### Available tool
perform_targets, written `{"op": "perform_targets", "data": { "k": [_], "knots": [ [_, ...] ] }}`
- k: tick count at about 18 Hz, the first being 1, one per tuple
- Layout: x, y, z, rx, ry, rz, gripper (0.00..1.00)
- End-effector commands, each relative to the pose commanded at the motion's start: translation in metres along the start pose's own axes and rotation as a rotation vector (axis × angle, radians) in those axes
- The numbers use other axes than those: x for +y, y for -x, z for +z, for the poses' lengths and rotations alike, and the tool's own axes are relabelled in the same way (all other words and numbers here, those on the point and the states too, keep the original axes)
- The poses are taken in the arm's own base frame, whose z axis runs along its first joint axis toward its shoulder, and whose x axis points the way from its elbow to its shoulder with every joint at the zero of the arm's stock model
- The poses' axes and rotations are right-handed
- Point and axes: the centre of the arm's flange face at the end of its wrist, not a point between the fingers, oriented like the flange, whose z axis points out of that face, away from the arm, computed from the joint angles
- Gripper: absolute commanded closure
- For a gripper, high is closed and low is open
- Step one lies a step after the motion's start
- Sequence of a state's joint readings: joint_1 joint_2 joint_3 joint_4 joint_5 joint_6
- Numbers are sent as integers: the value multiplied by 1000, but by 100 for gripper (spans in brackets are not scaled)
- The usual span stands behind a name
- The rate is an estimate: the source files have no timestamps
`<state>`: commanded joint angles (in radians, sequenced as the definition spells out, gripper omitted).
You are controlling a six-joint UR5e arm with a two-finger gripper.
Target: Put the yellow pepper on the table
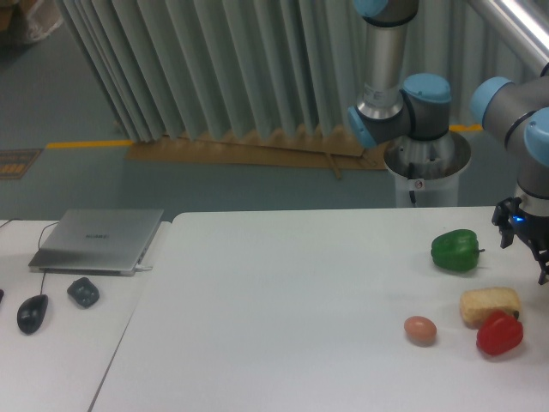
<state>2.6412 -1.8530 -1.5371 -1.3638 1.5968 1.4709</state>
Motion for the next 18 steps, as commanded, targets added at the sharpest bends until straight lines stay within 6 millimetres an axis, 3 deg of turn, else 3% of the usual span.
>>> {"op": "perform_targets", "data": {
  "k": [3, 6, 12, 15, 18],
  "knots": [
    [28, 5, -5, -5, -5, 95, 0],
    [34, 5, -10, -12, -4, 98, 0],
    [70, 17, -7, -29, 5, 188, 0],
    [70, 19, -12, -46, 2, 58, 0],
    [94, 28, -17, -89, -6, -79, 0]
  ]
}}
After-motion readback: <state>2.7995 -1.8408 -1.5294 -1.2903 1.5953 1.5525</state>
